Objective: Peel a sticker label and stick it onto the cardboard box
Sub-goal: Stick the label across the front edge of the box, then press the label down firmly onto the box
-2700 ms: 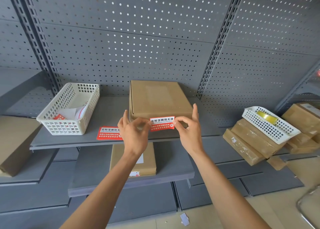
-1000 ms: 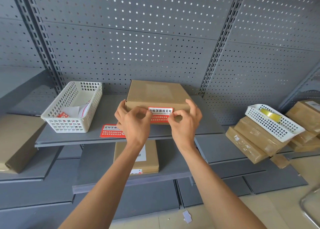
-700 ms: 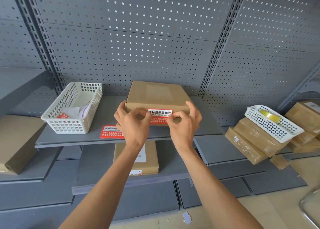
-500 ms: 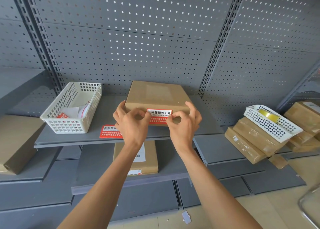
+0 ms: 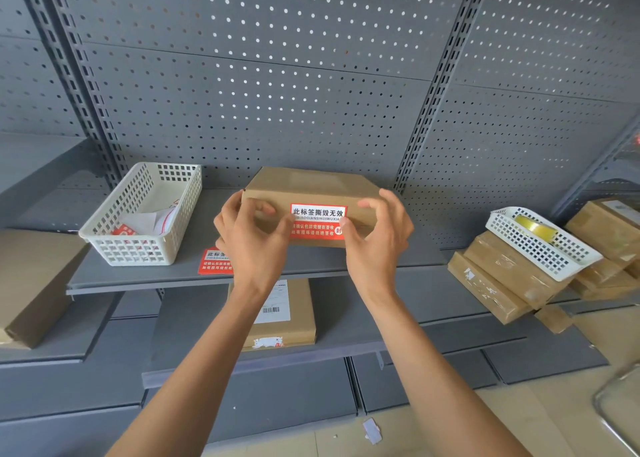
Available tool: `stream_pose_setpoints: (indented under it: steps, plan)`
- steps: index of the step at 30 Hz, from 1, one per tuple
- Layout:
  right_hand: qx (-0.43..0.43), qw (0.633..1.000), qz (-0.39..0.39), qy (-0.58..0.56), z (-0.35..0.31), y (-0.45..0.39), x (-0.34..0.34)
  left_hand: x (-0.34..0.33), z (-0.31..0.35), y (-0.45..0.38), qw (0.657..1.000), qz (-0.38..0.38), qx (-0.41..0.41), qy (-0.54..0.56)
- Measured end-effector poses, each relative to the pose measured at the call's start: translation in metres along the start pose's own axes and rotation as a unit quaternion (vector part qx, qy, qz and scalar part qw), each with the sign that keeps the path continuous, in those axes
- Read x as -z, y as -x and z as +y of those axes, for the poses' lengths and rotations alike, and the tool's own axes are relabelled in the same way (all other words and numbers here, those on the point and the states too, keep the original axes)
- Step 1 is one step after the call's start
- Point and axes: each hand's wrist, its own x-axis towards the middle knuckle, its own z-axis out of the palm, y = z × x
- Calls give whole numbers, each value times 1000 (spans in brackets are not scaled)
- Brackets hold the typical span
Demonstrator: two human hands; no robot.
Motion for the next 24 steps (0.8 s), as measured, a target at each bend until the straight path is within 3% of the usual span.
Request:
stream_pose_setpoints:
  steps: [9, 24]
  plan:
    - [12, 998, -13, 59, -23, -4, 5, 6, 22, -5, 1000, 7, 15, -3]
    - [-33, 996, 59, 63, -26, -6, -13, -18, 28, -4, 996, 51, 27, -64]
